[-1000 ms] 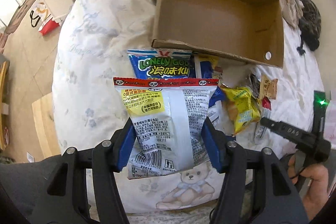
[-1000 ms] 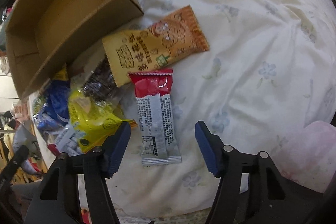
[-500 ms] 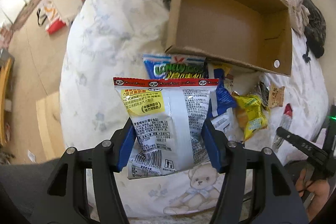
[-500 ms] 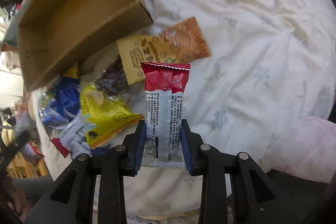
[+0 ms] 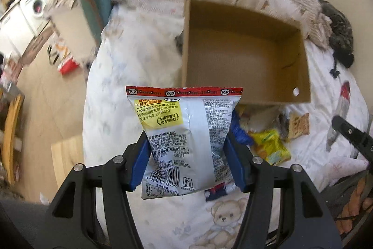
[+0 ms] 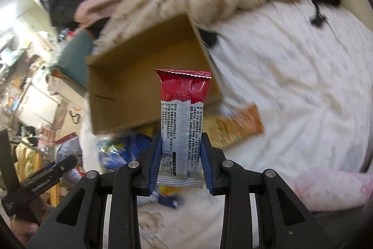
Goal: Organize snacks
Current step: 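Carry the chip bag with the left tool while the right tool carries the bar over the box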
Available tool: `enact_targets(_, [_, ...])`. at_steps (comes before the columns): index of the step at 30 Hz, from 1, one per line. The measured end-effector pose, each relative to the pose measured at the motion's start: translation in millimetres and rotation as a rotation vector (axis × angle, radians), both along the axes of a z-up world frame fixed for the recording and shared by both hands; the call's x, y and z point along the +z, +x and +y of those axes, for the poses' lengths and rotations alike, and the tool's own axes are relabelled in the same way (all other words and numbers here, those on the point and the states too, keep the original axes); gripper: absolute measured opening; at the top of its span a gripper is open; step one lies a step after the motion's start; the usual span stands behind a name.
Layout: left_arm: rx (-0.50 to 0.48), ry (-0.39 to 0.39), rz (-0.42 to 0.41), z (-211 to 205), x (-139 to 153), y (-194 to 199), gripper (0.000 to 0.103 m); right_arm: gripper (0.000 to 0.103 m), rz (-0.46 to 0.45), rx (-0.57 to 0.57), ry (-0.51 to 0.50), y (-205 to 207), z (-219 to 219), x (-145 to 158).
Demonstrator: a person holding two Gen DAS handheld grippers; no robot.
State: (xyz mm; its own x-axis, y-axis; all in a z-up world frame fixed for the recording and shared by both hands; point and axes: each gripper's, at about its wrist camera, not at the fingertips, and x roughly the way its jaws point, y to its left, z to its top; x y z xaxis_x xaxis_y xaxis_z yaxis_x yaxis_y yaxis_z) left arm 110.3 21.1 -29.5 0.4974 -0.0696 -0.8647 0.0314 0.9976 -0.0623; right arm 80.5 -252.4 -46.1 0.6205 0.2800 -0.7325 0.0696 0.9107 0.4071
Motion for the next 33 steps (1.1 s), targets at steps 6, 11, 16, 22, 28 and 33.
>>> enact_targets(6, [-0.035, 0.040, -0.080, -13, 30, 38, 0.057, 0.033, -0.082, 0.061, -0.011, 30, 11, 24])
enact_targets(11, [-0.057, 0.042, -0.120, -31, 43, 71, 0.057, 0.033, -0.117, 0.053, 0.053, 54, 12, 35])
enact_targets(16, [-0.072, 0.034, -0.135, -48, 42, 96, 0.057, 0.033, -0.134, 0.062, 0.033, 82, 15, 41])
enact_targets(22, [-0.087, 0.067, -0.141, -59, 18, 107, 0.057, 0.033, -0.115, 0.072, -0.024, 117, 18, 34])
enact_targets(28, [-0.096, 0.072, -0.093, -63, -4, 119, 0.057, 0.033, -0.033, 0.049, 0.000, 127, 15, 13])
enact_targets(33, [-0.078, 0.093, -0.080, -60, -15, 127, 0.057, 0.033, 0.056, 0.070, -0.050, 138, 17, -10])
